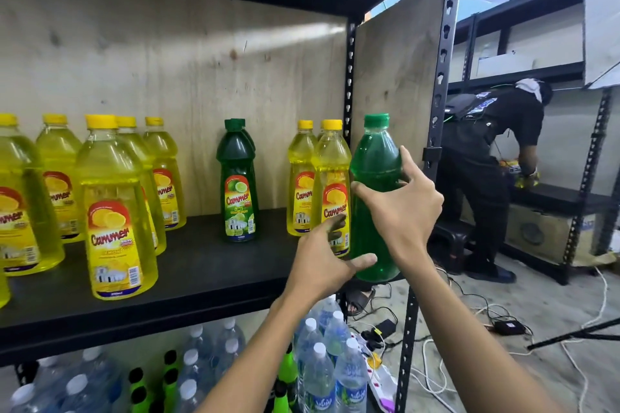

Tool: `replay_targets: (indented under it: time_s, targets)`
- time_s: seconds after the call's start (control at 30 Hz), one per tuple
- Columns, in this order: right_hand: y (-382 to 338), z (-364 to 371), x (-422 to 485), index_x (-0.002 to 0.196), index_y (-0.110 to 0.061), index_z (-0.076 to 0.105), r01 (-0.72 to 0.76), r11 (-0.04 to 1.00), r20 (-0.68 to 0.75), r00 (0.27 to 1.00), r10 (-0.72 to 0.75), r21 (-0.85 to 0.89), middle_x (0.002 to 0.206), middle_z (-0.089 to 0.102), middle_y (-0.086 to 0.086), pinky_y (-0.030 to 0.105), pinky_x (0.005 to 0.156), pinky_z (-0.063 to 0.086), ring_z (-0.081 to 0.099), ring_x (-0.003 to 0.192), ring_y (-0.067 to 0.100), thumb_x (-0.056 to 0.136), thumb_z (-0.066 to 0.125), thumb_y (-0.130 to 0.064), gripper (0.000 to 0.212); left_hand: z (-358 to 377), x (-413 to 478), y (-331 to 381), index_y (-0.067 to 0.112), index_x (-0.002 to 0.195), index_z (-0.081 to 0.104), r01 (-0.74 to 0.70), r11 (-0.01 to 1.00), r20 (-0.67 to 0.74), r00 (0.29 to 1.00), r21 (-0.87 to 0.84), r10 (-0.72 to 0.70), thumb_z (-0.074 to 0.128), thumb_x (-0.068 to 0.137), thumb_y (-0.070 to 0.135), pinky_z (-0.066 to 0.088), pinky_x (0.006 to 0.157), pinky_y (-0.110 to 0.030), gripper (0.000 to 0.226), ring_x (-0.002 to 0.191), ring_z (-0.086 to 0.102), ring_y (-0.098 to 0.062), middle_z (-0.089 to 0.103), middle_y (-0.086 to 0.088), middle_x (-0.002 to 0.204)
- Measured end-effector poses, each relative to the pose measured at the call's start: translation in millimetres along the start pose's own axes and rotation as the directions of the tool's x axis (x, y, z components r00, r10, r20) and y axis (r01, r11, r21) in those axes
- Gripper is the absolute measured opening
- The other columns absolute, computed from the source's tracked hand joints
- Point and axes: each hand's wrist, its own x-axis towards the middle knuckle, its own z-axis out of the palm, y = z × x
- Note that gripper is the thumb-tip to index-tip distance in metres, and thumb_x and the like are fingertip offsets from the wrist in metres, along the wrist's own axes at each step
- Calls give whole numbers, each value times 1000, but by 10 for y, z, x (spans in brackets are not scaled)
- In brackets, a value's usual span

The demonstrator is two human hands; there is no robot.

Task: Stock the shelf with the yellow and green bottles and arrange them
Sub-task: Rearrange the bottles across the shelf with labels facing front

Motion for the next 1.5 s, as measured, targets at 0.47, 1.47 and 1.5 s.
replay_targets:
  time_s: [0.47, 1.47, 1.5]
  targets:
    - [-592, 691, -528, 129, -33, 62, 65, 983, 150, 985, -91, 172, 82, 68, -20, -9, 61, 30, 65, 75, -5, 54, 84, -57, 81, -1063, -44, -438, 30, 132, 58, 119, 991, -76, 991, 67, -114, 88, 56, 54, 40, 65, 6, 85, 94, 57, 23, 59, 44, 82]
    - [-467, 1635, -315, 135, -23, 57, -405, 817, 798, 594, -106, 410, 116, 73, 1, 49, 96, 56, 70, 110, 21, 61, 92, -30, 82, -1534, 48, -977, 36, 117, 51, 244, 963, -230, 936, -115, -265, 92, 41, 59, 49, 86, -21, 88, 103, 59, 3, 63, 18, 113]
    - [-436, 1645, -305, 135, -19, 56, -449, 784, 824, 550, -136, 428, 118, 73, 4, 49, 98, 54, 68, 112, 24, 66, 90, -25, 77, -1586, 58, -985, 36, 121, 53, 265, 948, -121, 950, -178, -289, 93, 43, 55, 50, 94, -26, 89, 107, 60, 2, 65, 17, 116]
